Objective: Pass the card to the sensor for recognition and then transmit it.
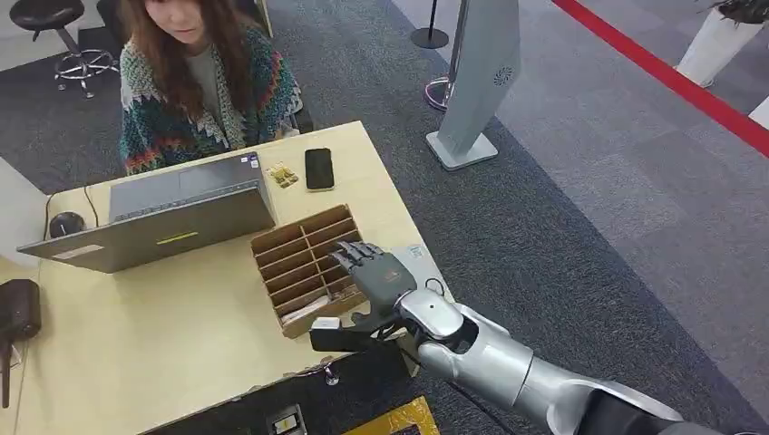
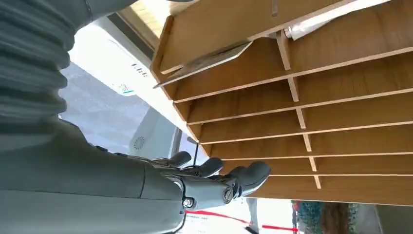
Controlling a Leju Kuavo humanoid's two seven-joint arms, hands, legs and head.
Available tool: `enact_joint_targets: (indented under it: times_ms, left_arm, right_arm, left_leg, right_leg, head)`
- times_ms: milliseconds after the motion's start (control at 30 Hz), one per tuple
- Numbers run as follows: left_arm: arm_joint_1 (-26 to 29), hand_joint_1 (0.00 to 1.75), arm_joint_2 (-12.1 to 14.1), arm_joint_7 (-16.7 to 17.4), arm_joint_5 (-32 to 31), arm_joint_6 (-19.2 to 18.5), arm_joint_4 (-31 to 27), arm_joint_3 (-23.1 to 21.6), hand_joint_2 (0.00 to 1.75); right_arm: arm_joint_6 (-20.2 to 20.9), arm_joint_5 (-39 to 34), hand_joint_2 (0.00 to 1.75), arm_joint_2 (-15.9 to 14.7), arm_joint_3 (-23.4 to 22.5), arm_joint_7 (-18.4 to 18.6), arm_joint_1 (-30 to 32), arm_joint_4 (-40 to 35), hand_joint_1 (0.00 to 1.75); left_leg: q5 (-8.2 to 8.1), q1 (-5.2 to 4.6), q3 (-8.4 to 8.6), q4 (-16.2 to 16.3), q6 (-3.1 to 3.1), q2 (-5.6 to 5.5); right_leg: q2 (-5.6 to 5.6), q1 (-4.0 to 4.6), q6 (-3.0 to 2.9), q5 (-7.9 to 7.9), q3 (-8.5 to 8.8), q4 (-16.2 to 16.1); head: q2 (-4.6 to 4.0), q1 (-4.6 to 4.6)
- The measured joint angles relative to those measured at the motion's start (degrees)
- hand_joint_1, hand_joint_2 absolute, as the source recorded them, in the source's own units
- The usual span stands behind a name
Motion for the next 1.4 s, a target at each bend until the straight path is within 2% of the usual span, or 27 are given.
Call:
enact_joint_targets:
  times_ms: [400,433,500,933,1067,1133,1333,1400]
  left_arm:
    - [0.02,0.00,0.00,0.00,0.28,0.00,0.00,0.00,0.00]
    - [0.02,0.00,0.00,0.00,0.28,0.00,0.00,0.00,0.00]
    - [0.02,0.00,0.00,0.00,0.31,0.00,0.00,0.00,0.00]
    - [0.02,0.00,0.00,0.00,0.72,-0.02,0.00,0.00,0.00]
    - [0.03,0.00,0.00,0.00,0.85,0.00,0.00,0.00,0.00]
    - [0.03,0.00,0.00,-0.02,0.85,0.02,0.00,0.00,0.00]
    - [0.03,0.00,0.00,-0.39,0.87,0.20,0.00,0.00,0.00]
    - [0.03,0.00,0.00,-0.46,0.90,0.22,0.00,0.00,0.00]
  right_arm:
    - [0.50,0.24,1.75,0.00,-0.02,0.85,0.01,0.96,0.02]
    - [0.50,0.24,1.75,0.00,-0.04,0.90,0.01,1.05,1.27]
    - [0.50,0.22,1.75,0.00,-0.04,1.05,0.02,1.22,1.75]
    - [0.35,-0.74,1.75,0.00,-0.20,1.62,0.03,1.42,1.73]
    - [0.11,-0.96,1.75,0.02,-0.35,1.64,0.02,1.42,1.62]
    - [-0.31,-0.96,1.75,0.02,-0.35,1.62,0.02,1.51,1.52]
    - [-1.38,-0.96,1.75,0.04,-0.35,1.60,0.02,1.88,1.75]
    - [-1.62,-0.94,1.75,0.04,-0.35,1.53,0.02,1.90,1.75]
  left_leg:
    - [0.00,0.00,0.00,0.00,0.00,0.00]
    - [0.00,0.00,0.00,0.00,0.00,0.00]
    - [0.00,0.00,0.00,0.00,0.00,0.00]
    - [0.00,0.00,0.00,0.00,0.00,0.00]
    - [0.00,0.00,0.00,0.00,0.00,0.00]
    - [0.00,0.00,0.00,0.00,0.00,0.00]
    - [0.00,0.00,0.00,0.00,0.00,0.00]
    - [0.00,0.00,0.00,0.00,0.00,0.00]
  right_leg:
    - [0.00,0.00,0.00,0.00,0.00,0.00]
    - [0.00,0.00,0.00,0.00,0.00,0.00]
    - [0.00,0.00,0.00,0.00,0.00,0.00]
    - [0.00,0.00,0.00,0.00,0.00,0.00]
    - [0.00,0.00,0.00,0.00,0.00,0.00]
    - [0.00,0.00,0.00,0.00,0.00,0.00]
    - [0.00,0.00,0.00,0.00,0.00,0.00]
    - [0.00,0.00,0.00,0.00,0.00,0.00]
  head:
    - [-0.02,0.00]
    - [-0.02,0.00]
    - [0.00,0.00]
    - [-0.02,0.00]
    - [-0.02,0.00]
    - [-0.02,0.00]
    - [-0.02,0.00]
    - [-0.02,0.00]
